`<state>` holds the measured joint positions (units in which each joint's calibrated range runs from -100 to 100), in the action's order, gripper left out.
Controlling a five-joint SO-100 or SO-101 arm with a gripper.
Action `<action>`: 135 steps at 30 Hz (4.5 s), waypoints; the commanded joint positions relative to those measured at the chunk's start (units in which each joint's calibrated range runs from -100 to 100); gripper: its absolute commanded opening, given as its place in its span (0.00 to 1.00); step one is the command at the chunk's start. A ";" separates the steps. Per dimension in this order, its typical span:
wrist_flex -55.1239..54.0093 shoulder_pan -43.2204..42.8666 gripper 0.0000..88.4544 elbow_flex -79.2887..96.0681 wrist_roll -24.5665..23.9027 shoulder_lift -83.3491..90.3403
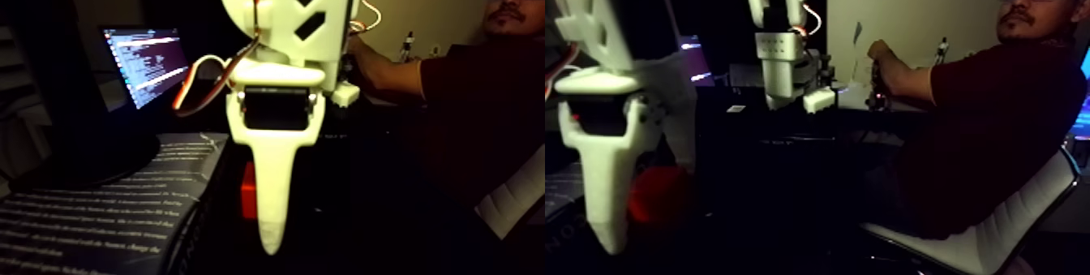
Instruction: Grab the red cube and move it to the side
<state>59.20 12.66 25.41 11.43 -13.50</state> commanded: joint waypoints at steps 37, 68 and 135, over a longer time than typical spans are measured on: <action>1.27 1.07 0.08 -1.51 -0.83 0.90; 25.60 10.57 0.16 -32.26 4.24 10.65; 20.53 15.56 0.56 -19.29 11.36 5.35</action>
<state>78.13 29.03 7.62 22.50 -12.49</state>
